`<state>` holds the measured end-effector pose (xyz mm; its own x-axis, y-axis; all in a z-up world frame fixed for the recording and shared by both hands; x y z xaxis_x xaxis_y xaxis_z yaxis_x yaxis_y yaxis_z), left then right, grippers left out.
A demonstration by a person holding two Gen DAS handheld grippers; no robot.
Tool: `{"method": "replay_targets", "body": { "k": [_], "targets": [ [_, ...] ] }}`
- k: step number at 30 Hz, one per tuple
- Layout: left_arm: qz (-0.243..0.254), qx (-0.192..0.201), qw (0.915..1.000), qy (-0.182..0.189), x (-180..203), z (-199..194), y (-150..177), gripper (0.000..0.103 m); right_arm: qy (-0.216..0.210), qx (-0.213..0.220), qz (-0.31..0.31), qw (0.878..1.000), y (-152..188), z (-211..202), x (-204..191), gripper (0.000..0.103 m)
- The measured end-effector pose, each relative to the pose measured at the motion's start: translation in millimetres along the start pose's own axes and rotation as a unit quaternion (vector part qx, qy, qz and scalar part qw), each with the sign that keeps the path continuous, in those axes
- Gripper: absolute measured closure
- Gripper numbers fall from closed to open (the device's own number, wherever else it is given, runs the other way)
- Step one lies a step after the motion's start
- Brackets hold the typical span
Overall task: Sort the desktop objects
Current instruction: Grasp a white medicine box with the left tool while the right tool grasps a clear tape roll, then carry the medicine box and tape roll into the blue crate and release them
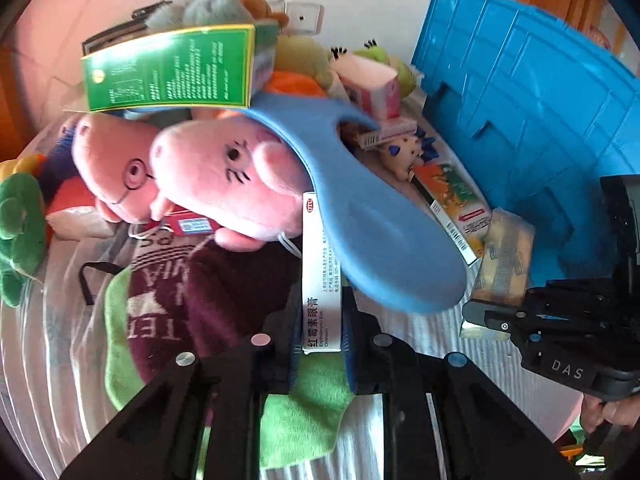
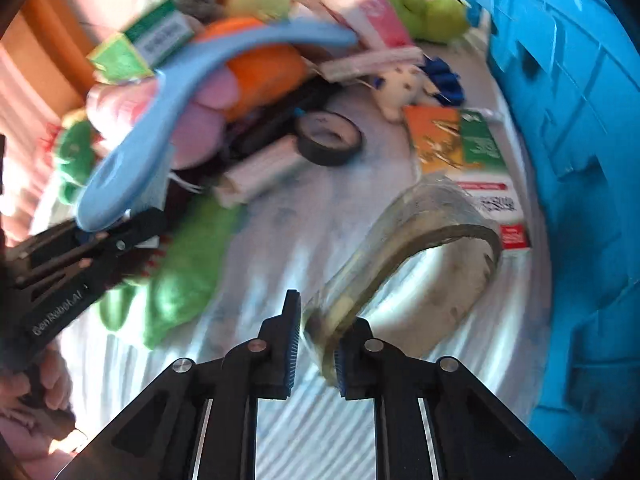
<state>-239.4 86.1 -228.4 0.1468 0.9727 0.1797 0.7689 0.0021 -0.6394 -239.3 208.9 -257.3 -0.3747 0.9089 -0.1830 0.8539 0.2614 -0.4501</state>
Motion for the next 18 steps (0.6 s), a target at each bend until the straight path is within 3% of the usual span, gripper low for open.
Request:
{"method": "replay_targets", "body": {
  "k": [8, 12, 18],
  "targets": [
    [0.001, 0.055, 0.9983, -0.017, -10, -59, -16, 0.086, -0.026, 0.08, -0.062, 0.995, -20, -60, -46, 0.088],
    [0.018, 0.103, 0.994, -0.03, 0, -92, -36, 0.086, -0.024, 0.124, -0.082, 0.989, -34, -100, -58, 0.088],
    [0.044, 0.173, 0.9837, -0.022, 31, -134, -80, 0.086, -0.004, 0.226, -0.102, 0.969, -59, -182, -71, 0.088]
  ]
}}
Point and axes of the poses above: each gripper's, at about its wrist camera, not at the fingertips, and z roughly the way its jaws point, x to its right, y to its underside, the point moved 10 cm from there along z, roughly the way its jaws point, and after that the axes turned 4 degrees about x, right-handed, at the moved point
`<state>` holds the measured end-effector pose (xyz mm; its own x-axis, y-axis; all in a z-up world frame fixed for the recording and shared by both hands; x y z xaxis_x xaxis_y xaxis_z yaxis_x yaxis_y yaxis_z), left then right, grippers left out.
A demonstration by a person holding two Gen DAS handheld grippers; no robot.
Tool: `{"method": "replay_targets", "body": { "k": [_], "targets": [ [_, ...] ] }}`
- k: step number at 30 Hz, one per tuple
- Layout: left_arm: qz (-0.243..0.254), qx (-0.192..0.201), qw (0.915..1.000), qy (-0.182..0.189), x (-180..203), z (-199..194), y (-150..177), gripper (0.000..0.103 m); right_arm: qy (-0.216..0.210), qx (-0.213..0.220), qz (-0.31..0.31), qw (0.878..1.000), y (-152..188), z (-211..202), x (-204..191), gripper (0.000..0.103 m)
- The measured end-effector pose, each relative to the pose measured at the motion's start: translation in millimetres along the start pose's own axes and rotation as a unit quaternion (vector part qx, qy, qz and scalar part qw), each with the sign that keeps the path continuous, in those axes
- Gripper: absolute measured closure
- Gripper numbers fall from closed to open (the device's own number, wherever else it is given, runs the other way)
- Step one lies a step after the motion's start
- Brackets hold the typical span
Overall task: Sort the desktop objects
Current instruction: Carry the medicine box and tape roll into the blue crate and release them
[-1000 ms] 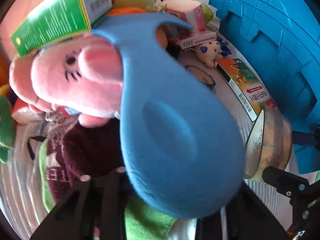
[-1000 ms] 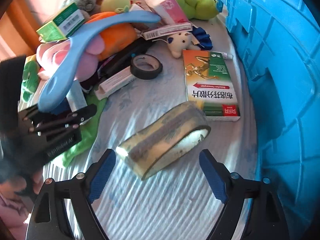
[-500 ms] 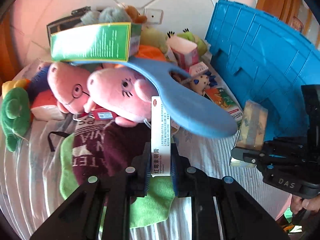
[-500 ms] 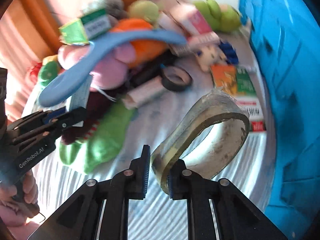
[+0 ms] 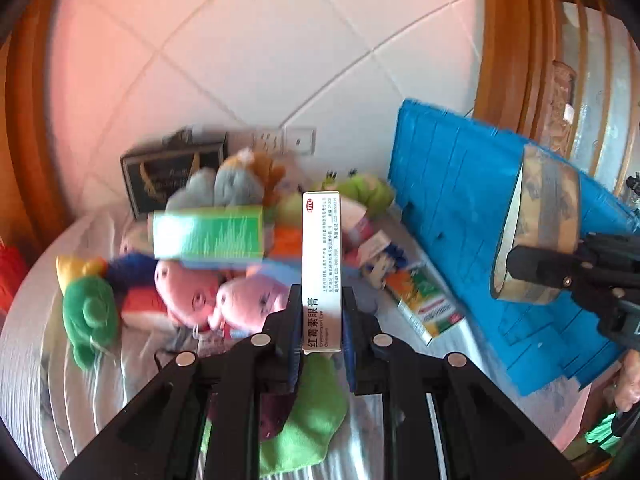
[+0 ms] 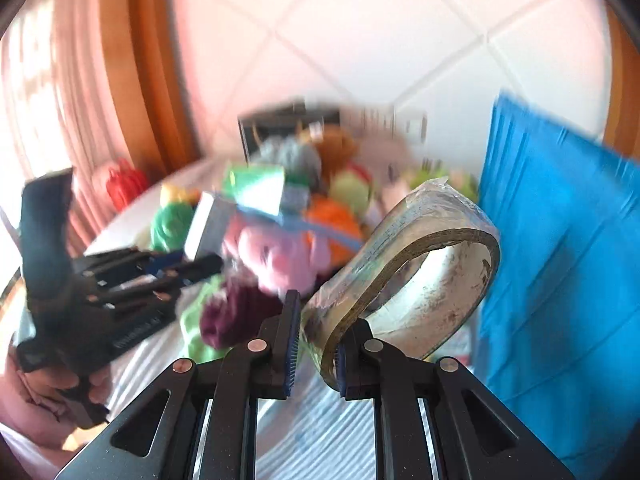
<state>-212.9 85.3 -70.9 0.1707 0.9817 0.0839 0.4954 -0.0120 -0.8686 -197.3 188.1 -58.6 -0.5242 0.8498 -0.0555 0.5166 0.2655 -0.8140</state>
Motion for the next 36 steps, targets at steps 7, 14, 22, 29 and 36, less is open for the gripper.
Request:
{"method": "replay_targets", "body": {
  "k": [7, 14, 22, 29, 36],
  "targets": [
    [0.035, 0.061, 0.9965, 0.044, 61, -17, -66, 0.086, 0.045, 0.096, -0.012, 0.994, -54, -78, 17, 0.088],
    [0.086, 0.095, 0.9855, 0.111, 153, -17, -116, 0.086, 0.143, 0.157, 0.012, 0.977, -77, -157, 73, 0.088],
    [0.129, 0.092, 0.972, 0.174, 254, -8, -148, 0.086, 0.261, 0.137, 0.063, 0.954, -56, -201, 159, 0.088],
    [0.172, 0.072, 0.9604, 0.207, 322, 5, -152, 0.086, 0.297, 0.102, 0.107, 0.943, -29, -198, 206, 0.088],
    [0.195, 0.047, 0.9548, 0.219, 359, 25, -148, 0.086, 0.331, 0.082, 0.14, 0.93, -8, -203, 237, 0.088]
  ]
}}
Point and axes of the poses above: each gripper's, at about its wrist camera, not at the fingertips, and z roughly the way its jaws point, x to its right, y to its underside, the point moved 10 cm from there along z, roughly the way its jaws point, and after that the axes turned 4 degrees about x, right-handed, at the moved point
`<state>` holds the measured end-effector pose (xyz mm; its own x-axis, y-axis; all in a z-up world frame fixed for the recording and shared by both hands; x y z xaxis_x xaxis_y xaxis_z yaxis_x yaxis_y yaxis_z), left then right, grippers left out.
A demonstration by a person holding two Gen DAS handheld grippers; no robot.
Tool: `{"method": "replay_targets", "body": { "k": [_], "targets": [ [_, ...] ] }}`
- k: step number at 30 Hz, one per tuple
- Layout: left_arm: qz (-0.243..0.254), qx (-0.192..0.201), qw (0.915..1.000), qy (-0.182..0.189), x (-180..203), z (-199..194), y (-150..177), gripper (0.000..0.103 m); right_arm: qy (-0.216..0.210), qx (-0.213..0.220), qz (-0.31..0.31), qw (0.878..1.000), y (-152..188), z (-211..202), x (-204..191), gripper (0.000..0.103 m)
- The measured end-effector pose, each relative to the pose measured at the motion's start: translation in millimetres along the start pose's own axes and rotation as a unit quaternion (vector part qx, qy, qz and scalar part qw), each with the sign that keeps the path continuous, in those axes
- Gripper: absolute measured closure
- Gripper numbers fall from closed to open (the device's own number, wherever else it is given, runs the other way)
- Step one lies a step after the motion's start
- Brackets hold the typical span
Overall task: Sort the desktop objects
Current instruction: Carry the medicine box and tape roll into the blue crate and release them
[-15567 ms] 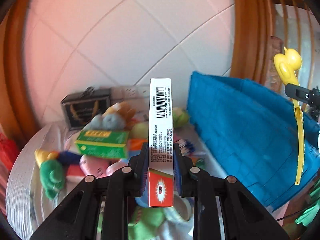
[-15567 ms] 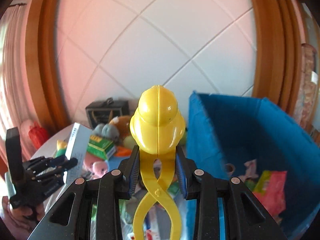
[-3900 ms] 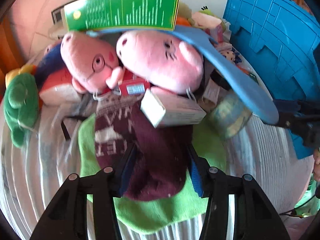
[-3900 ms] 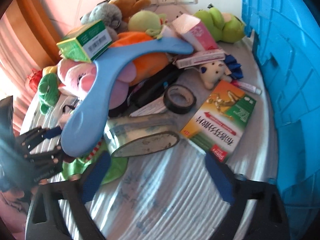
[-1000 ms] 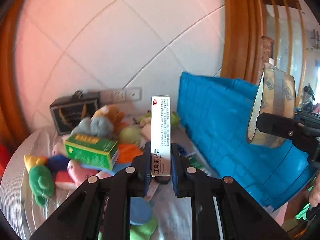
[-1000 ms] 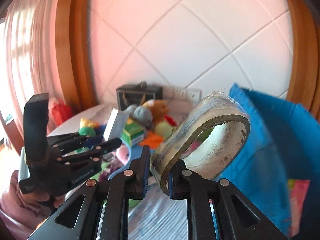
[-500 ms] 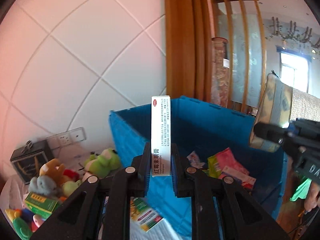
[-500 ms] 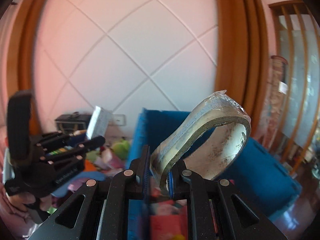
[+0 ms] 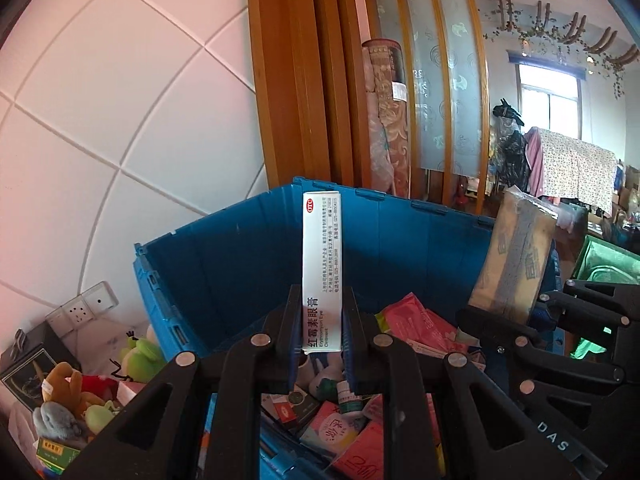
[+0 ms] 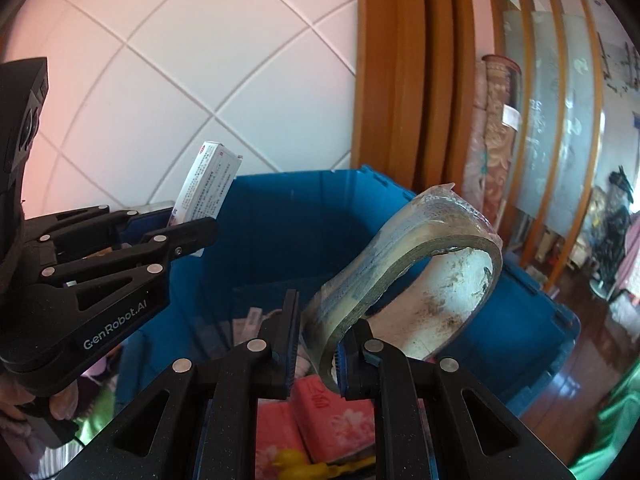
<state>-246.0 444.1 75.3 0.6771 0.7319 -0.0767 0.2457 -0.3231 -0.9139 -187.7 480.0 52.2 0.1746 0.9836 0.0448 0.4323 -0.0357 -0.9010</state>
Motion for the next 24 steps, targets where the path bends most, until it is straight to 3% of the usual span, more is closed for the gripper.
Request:
{"method": "replay_targets", "body": {
  "k": [8, 9, 10, 12, 15, 24],
  "targets": [
    [-0.003, -0.022, 0.9997, 0.003, -5, 14, 10, 0.084, 0.034, -0.035, 0.008, 0.999, 10, 20, 14, 0.083],
    [-0.002, -0.029, 0.9996, 0.004, -5, 16, 11, 0.073, 0.047, -0.038, 0.007, 0.998, 10, 21, 18, 0.067],
    [0.0, -0.036, 0.9993, 0.004, -4, 17, 13, 0.064, 0.056, -0.042, 0.008, 0.997, 12, 22, 21, 0.033],
    [-0.003, -0.032, 0.9995, 0.001, -6, 14, 14, 0.03, 0.053, -0.052, 0.016, 0.997, 14, 25, 21, 0.009],
    [-0.001, -0.023, 0.9997, -0.002, -7, 9, 13, 0.024, 0.07, -0.049, 0.007, 0.996, 13, 21, 23, 0.0],
    [-0.025, -0.006, 0.9997, 0.0, -22, -17, 16, 0.024, 0.069, -0.044, 0.011, 0.997, 9, 12, 30, 0.0]
  ]
}}
Point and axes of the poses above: each gripper's, at about its wrist camera, not at the fingertips, and z roughly the way its jaws point, x to its right, y to its underside, the point moved 10 cm from there along z, roughly the way its jaws point, and after that the axes turned 4 degrees about x, right-handed, at the moved point
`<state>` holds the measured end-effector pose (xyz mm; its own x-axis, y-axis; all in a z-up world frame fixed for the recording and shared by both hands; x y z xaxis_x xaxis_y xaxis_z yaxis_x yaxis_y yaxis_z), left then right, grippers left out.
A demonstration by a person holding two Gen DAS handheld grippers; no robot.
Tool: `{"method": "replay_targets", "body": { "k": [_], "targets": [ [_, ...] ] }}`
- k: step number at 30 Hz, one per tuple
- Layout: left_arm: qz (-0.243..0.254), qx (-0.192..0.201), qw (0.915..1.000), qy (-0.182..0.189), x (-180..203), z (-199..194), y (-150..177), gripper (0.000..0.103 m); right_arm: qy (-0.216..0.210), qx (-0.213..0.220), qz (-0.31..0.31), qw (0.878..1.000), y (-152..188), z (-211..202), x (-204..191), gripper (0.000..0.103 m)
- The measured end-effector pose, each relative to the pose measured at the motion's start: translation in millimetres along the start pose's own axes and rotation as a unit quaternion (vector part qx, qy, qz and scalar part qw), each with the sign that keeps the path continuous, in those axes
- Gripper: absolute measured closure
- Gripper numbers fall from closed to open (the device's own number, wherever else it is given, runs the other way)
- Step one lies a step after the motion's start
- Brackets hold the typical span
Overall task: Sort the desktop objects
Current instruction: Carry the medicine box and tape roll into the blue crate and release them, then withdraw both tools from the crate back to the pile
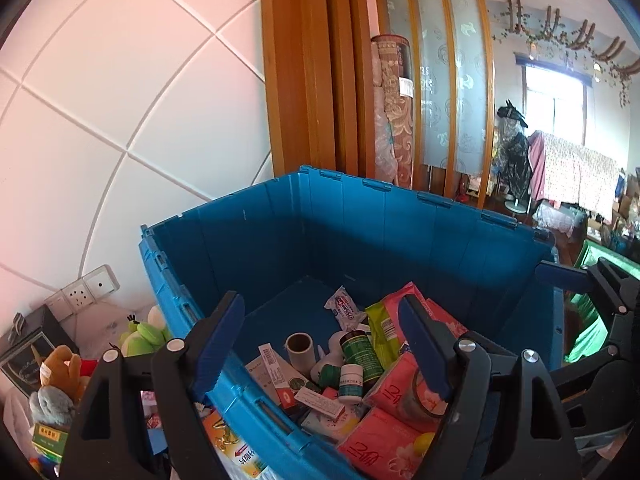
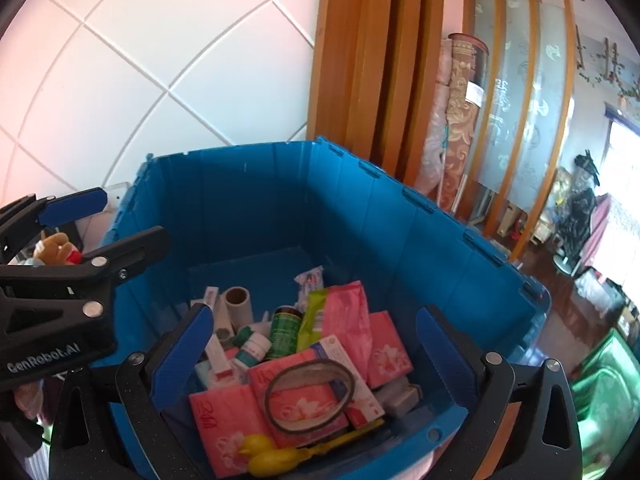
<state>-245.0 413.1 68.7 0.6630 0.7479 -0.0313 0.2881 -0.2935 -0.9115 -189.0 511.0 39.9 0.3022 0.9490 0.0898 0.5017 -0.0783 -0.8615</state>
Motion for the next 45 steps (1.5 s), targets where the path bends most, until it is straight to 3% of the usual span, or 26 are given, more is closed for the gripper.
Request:
{"method": "replay_targets", "body": {
  "k": [7, 12, 15, 18, 20, 25, 28, 32, 34, 37, 39, 42, 45],
  "targets": [
    [-0.047, 0.026, 0.9982, -0.027, -54, -54, 21, 0.024, -0.056, 0.045, -0.01, 0.997, -9, -37, -40, 0.0],
    [-0.088, 0.034, 0.9903, -0.103, -128, -102, 58, 0.024, -0.124, 0.084, -0.034, 0.988, -13, -67, -95, 0.0],
    [-0.115, 0.021, 0.9792, -0.166, -183, -134, 99, 0.024, -0.184, 0.1, -0.049, 0.977, -8, -83, -135, 0.0],
    [-0.151, -0.001, 0.9602, -0.235, -236, -171, 157, 0.024, -0.24, 0.1, -0.074, 0.963, 5, -91, -181, 0.0],
    [-0.171, -0.025, 0.9413, -0.29, -268, -200, 206, 0.024, -0.271, 0.09, -0.102, 0.953, 19, -91, -213, 0.0],
    [-0.2, -0.088, 0.8982, -0.382, -302, -265, 317, 0.024, -0.324, 0.041, -0.157, 0.932, 54, -75, -273, 0.0],
    [-0.221, -0.128, 0.8708, -0.42, -306, -301, 384, 0.024, -0.33, -0.004, -0.178, 0.927, 77, -54, -296, 0.0],
    [-0.261, -0.168, 0.8417, -0.442, -302, -338, 456, 0.024, -0.317, -0.062, -0.198, 0.926, 111, -24, -314, 0.0],
    [-0.282, -0.177, 0.8324, -0.443, -299, -344, 476, 0.024, -0.307, -0.084, -0.206, 0.925, 123, -14, -320, 0.0],
    [-0.311, -0.178, 0.8286, -0.43, -299, -341, 495, 0.024, -0.294, -0.099, -0.216, 0.926, 133, -6, -326, 0.0],
    [-0.315, -0.176, 0.8328, -0.42, -301, -330, 495, 0.024, -0.289, -0.104, -0.218, 0.926, 137, -1, -330, 0.0],
    [-0.308, -0.172, 0.8472, -0.397, -300, -311, 484, 0.024, -0.284, -0.105, -0.216, 0.928, 139, 0, -331, 0.0],
    [-0.291, -0.165, 0.8688, -0.365, -300, -284, 462, 0.024, -0.277, -0.113, -0.207, 0.931, 143, 4, -329, 0.0]
  ]
}}
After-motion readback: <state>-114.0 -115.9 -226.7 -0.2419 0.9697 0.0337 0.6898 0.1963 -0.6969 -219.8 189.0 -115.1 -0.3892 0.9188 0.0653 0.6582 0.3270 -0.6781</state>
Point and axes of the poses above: each gripper's, at about its wrist camera, not at the fingertips, and z roughly the way its jaws point, x to its right, y to its underside, the point moved 10 cm from there along z, roughly the way its jaws point, and after that the axes turned 4 degrees about x, right-handed, at the moved point
